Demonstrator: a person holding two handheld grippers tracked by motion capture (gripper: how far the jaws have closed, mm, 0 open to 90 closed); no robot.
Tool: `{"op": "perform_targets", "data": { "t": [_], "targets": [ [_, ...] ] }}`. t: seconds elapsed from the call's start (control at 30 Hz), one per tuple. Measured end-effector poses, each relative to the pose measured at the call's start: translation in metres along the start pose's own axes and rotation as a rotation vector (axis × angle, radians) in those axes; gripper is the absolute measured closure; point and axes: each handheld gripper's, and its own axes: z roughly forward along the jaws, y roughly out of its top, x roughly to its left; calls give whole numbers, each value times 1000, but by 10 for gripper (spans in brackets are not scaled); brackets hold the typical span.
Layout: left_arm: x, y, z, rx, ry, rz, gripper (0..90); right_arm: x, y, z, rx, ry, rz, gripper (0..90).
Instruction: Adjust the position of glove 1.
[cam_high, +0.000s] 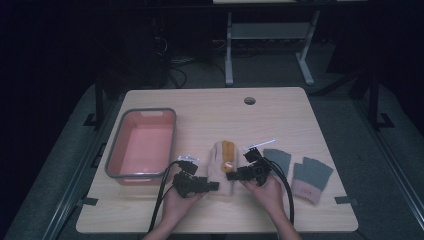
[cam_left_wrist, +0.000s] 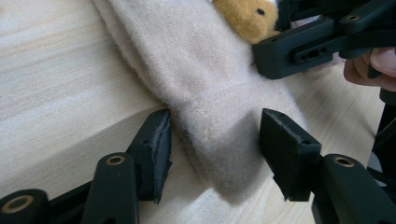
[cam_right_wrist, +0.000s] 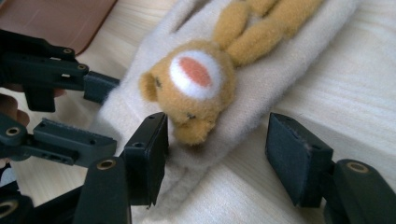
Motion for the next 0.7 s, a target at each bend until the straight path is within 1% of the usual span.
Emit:
{"op": "perform_targets", "data": {
  "t": [0.07,0.1,0.2,0.27,0.33,0.37,0.43,0.57,0.6,0.7],
  "targets": [
    [-1,1,0,9,7,3,453,0,0,1,2,-5,5,393],
    [-2,2,1,12,9,5,460,1,-1,3,-6,-10,13,415],
    [-2,3,1,25,9,14,472,3,-1,4,-7,-23,11,435],
    [-2,3,2,23,8,18,478,4,-1,5,-16,-32,0,463],
    [-2,3,2,29,8,19,485,6,-2,6,-21,-38,4,487],
    [-2,4,2,31,6,18,496,6,-3,7,-28,-36,5,517],
    [-2,4,3,32,3,16,501,7,-3,8,-29,-35,4,525],
    [-1,5,3,33,-4,10,533,8,-8,9,-63,-35,6,575],
    [-1,5,4,33,-6,8,539,8,-9,9,-69,-32,14,591],
    [-1,6,5,36,-8,3,549,10,-9,10,-66,-31,26,622]
  ]
}}
